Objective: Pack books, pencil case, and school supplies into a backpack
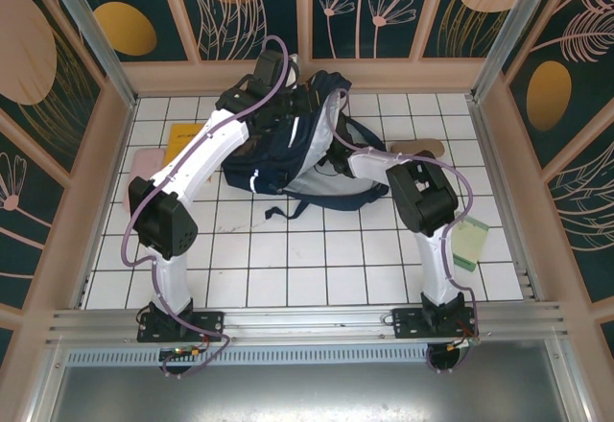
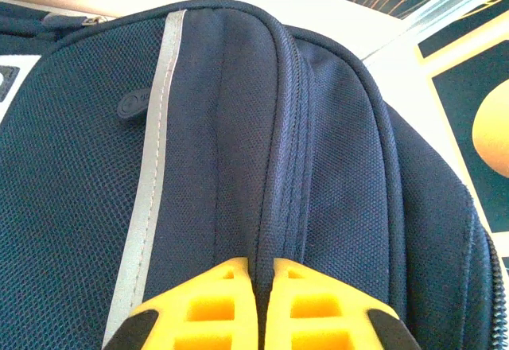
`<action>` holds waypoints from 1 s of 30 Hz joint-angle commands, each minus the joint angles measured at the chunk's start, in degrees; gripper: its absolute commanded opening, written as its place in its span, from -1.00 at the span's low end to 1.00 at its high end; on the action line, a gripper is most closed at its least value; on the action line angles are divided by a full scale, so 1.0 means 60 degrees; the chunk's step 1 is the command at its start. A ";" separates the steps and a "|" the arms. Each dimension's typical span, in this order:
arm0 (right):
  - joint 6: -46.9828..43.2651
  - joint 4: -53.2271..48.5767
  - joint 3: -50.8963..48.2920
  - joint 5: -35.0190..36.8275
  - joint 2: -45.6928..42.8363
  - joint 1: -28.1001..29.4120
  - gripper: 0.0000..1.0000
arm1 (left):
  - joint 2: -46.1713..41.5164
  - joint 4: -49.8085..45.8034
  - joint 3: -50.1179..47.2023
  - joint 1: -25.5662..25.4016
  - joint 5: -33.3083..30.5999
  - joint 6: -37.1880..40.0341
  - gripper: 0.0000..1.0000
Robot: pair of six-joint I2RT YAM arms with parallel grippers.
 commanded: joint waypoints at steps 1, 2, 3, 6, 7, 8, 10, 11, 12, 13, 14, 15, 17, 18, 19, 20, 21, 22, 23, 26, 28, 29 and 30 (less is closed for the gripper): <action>-0.0408 -0.0472 -0.0125 -0.0012 -0.0612 -0.0028 -0.29 | -0.0500 0.1365 0.0039 -0.0008 0.0220 0.0015 -1.00; -0.0513 -0.0494 -0.0451 0.0105 -0.1001 -0.0042 -0.21 | -0.0500 0.1321 -0.0004 -0.0008 0.0139 0.0076 -1.00; -0.0575 -0.0496 -0.0844 0.0245 -0.1402 -0.0043 -0.13 | -0.0487 0.1320 -0.0029 -0.0008 0.0087 0.0156 -1.00; -0.0843 -0.0540 -0.2080 0.0533 -0.2760 -0.0309 0.01 | -0.0379 0.1250 -0.0103 -0.0008 -0.0043 0.0354 -1.00; -0.1023 -0.0636 -0.2381 0.0600 -0.3155 -0.0400 0.03 | -0.0316 0.1246 -0.0138 -0.0008 -0.0055 0.0401 -1.00; -0.1211 -0.0837 -0.2688 0.0736 -0.3554 -0.0470 0.07 | -0.0264 0.1259 -0.0197 -0.0008 -0.0026 0.0432 -1.00; -0.1580 -0.1577 -0.3115 0.1164 -0.4456 -0.0627 0.13 | -0.0130 0.1281 -0.0363 -0.0008 -0.0047 0.0440 -1.00; -0.1781 -0.1903 -0.3372 0.1300 -0.4927 -0.0728 0.13 | -0.0071 0.1376 -0.0534 -0.0008 0.0008 0.0388 -1.00; -0.1959 -0.2164 -0.3635 0.1446 -0.5395 -0.0810 0.14 | -0.0013 0.1528 -0.0725 -0.0008 0.0173 0.0363 -1.00; -0.2062 -0.2408 -0.3928 0.1669 -0.5896 -0.0884 0.18 | 0.0043 0.1680 -0.0889 -0.0008 0.0316 0.0289 -1.00; -0.2109 -0.2696 -0.4137 0.1883 -0.6317 -0.0959 0.20 | 0.0105 0.1843 -0.1067 0.0000 0.0451 0.0195 -1.00; -0.2116 -0.3049 -0.4335 0.2127 -0.6737 -0.1046 0.22 | 0.0149 0.2024 -0.1253 -0.0008 0.0559 0.0085 -1.00; -0.2188 -0.3450 -0.4712 0.2317 -0.7545 -0.1162 0.22 | 0.0188 0.2356 -0.1548 -0.0001 0.0715 -0.0075 -1.00; -0.2205 -0.3544 -0.4907 0.2416 -0.7970 -0.1171 0.22 | 0.0210 0.2465 -0.1643 -0.0008 0.0788 -0.0106 -1.00; -0.2183 -0.3573 -0.5080 0.2449 -0.8330 -0.1168 0.23 | 0.0230 0.2515 -0.1684 -0.0008 0.0822 -0.0109 -1.00; -0.2175 -0.3547 -0.5265 0.2410 -0.8738 -0.1152 0.24 | 0.0247 0.2485 -0.1679 -0.0008 0.0819 -0.0096 -0.99; -0.2187 -0.3541 -0.5376 0.2361 -0.9001 -0.1131 0.26 | 0.0261 0.2406 -0.1664 -0.0008 0.0764 -0.0046 -0.73; -0.2186 -0.3586 -0.5399 0.2323 -0.9180 -0.1118 0.27 | 0.0248 0.2343 -0.1650 -0.0008 0.0691 0.0027 -0.53; -0.2210 -0.3593 -0.5398 0.2274 -0.9318 -0.1074 0.28 | 0.0217 0.2241 -0.1631 0.0005 0.0605 0.0133 -0.39; -0.2375 -0.3674 -0.5265 0.2271 -0.9499 -0.0803 0.37 | -0.0009 0.1996 -0.1706 0.0239 0.0467 0.0287 0.11; -0.2395 -0.3762 -0.5112 0.2403 -0.9448 -0.0532 0.47 | -0.0376 0.2005 -0.2072 0.0629 0.0416 0.0285 0.40; -0.2419 -0.3786 -0.5021 0.2457 -0.9378 -0.0398 0.57 | -0.0617 0.2021 -0.2343 0.0874 0.0386 0.0330 0.56; -0.2430 -0.3798 -0.4931 0.2505 -0.9310 -0.0294 0.63 | -0.0868 0.2036 -0.2632 0.1135 0.0304 0.0405 0.66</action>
